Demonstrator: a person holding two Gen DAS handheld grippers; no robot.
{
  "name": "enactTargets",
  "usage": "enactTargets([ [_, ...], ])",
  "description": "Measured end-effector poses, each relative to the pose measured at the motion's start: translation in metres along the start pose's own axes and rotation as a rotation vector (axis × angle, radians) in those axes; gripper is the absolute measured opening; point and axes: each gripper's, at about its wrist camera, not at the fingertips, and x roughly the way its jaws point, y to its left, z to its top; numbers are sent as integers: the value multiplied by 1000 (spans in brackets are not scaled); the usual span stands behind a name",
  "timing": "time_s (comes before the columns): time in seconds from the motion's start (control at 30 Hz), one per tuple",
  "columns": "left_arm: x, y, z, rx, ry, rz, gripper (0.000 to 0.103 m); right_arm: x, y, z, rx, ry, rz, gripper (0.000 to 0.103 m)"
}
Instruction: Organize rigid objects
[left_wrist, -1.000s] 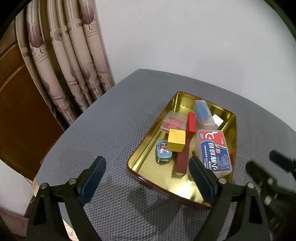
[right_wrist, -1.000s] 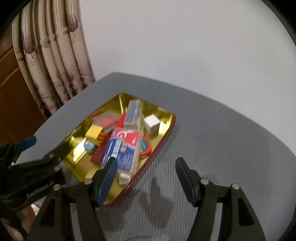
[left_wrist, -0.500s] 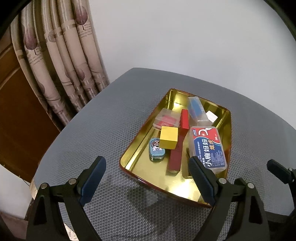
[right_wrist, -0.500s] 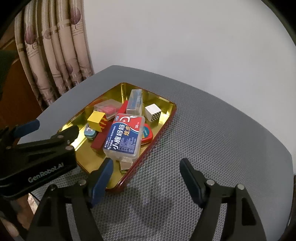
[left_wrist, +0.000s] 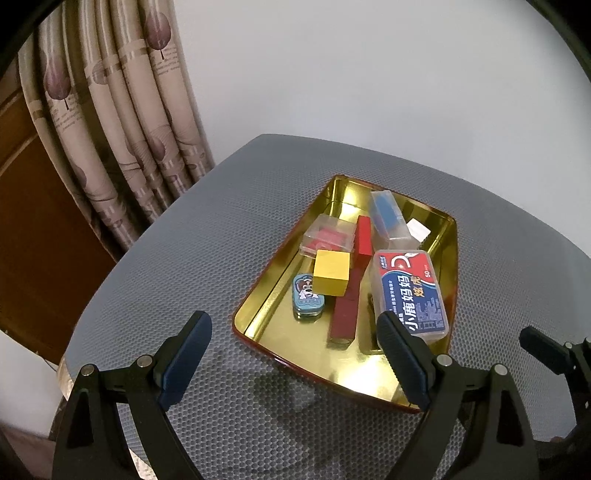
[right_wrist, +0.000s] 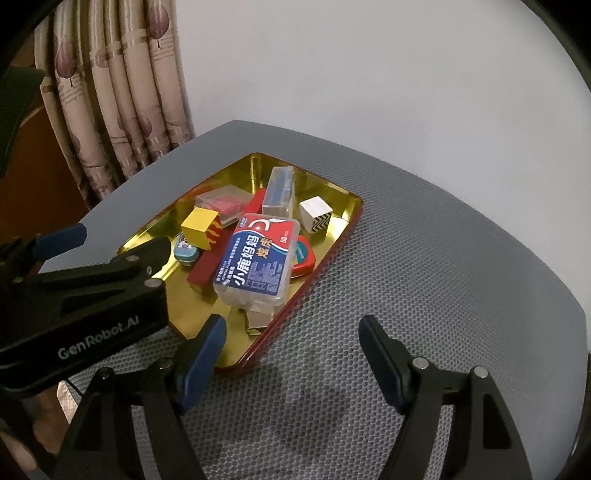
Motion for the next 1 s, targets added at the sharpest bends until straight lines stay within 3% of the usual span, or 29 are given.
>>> enactTargets([
  [1.0,-1,-4,1,-17,-4,6,89,4,1,-2,-20,14,3,77],
])
